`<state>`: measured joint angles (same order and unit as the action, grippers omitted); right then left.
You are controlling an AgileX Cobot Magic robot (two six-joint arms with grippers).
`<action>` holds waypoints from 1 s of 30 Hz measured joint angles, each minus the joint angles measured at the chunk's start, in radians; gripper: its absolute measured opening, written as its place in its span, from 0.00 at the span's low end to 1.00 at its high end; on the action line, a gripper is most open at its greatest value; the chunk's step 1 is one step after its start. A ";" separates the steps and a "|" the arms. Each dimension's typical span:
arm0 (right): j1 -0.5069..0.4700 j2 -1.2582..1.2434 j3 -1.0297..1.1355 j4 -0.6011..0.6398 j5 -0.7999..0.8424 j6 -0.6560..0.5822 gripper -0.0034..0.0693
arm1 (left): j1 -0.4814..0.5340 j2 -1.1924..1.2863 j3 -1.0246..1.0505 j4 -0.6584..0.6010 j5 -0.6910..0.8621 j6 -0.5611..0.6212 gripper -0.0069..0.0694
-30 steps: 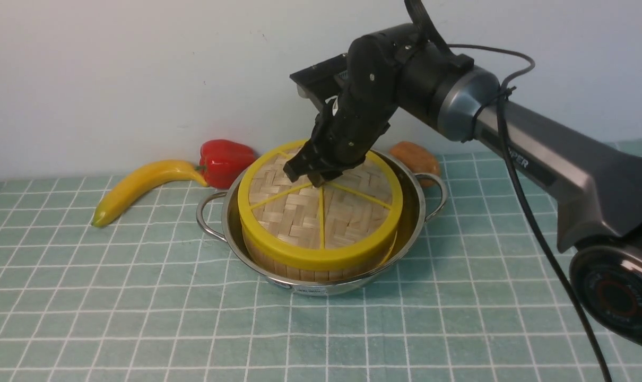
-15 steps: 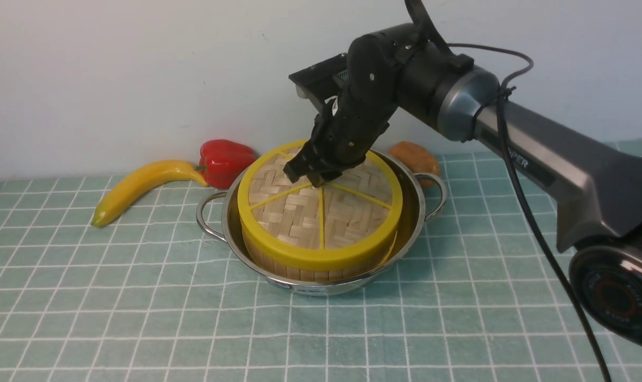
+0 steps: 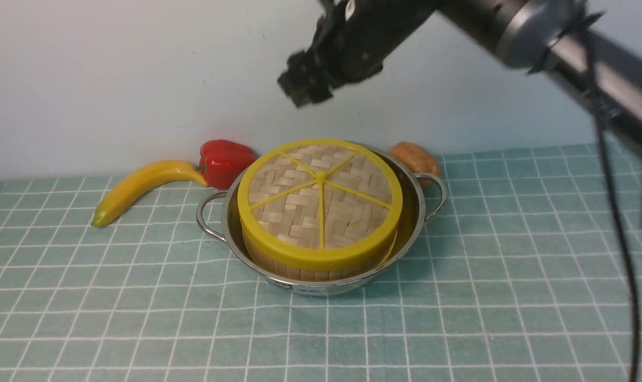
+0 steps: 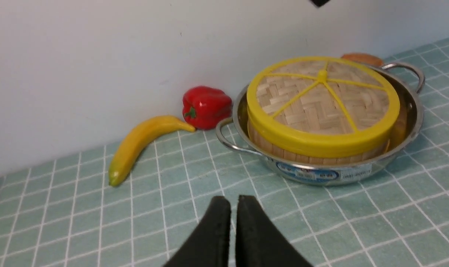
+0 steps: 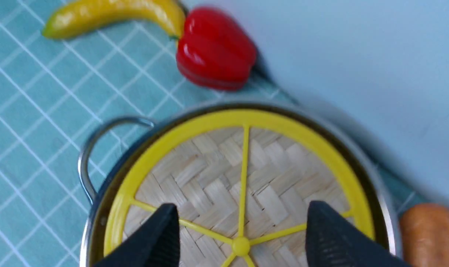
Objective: Place the steamer in the pot on the blue tablecloth, and put the lid on the steamer.
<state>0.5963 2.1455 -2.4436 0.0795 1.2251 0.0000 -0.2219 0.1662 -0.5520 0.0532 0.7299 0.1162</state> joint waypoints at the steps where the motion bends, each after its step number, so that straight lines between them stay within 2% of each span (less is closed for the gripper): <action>1: 0.000 -0.084 0.022 -0.028 -0.004 0.000 0.64 | 0.000 0.000 0.000 0.017 -0.026 0.000 0.12; 4: 0.000 -0.206 0.079 -0.079 -0.007 0.008 0.57 | 0.000 0.000 0.000 0.041 -0.070 0.000 0.12; 6: 0.000 -0.330 0.166 -0.155 -0.008 0.016 0.46 | 0.000 0.000 0.000 0.055 -0.098 0.000 0.12; 7: 0.000 -0.443 0.285 -0.196 -0.008 0.029 0.35 | 0.000 0.000 0.000 0.073 -0.120 0.000 0.12; 9: 0.000 -0.493 0.341 -0.206 -0.008 0.036 0.28 | 0.000 0.000 0.000 0.076 -0.125 0.000 0.12; 11: 0.000 -0.688 0.583 -0.204 -0.012 0.053 0.12 | 0.000 0.000 0.000 0.078 -0.127 0.000 0.12; 12: 0.000 -0.688 0.583 -0.204 -0.014 0.053 0.11 | 0.000 0.000 0.000 0.078 -0.127 0.000 0.12; 13: 0.000 -0.824 0.749 -0.189 -0.074 0.063 0.04 | 0.000 0.000 0.000 0.078 -0.127 -0.001 0.12; 15: 0.000 -0.914 0.905 -0.179 -0.155 0.076 0.03 | 0.000 0.000 0.000 0.078 -0.127 -0.001 0.13; 16: 0.000 -0.989 1.020 -0.175 -0.235 0.086 0.03 | 0.000 0.000 0.000 0.078 -0.127 -0.001 0.13; 17: 0.000 -1.119 1.225 -0.173 -0.388 0.121 0.03 | 0.000 0.000 0.000 0.081 -0.127 -0.001 0.13; 21: 0.000 -1.319 1.594 -0.210 -0.663 0.243 0.03 | 0.000 0.000 0.000 0.082 -0.127 -0.001 0.15; 25: 0.000 -1.386 1.765 -0.240 -0.734 0.329 0.03 | 0.000 0.000 0.000 0.083 -0.127 -0.001 0.16; 30: 0.000 -1.394 1.789 -0.242 -0.763 0.348 0.03 | 0.000 0.000 0.000 0.083 -0.127 -0.001 0.17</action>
<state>0.5963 0.7519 -0.6541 -0.1628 0.4621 0.3485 -0.2219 0.1662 -0.5520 0.1365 0.6033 0.1156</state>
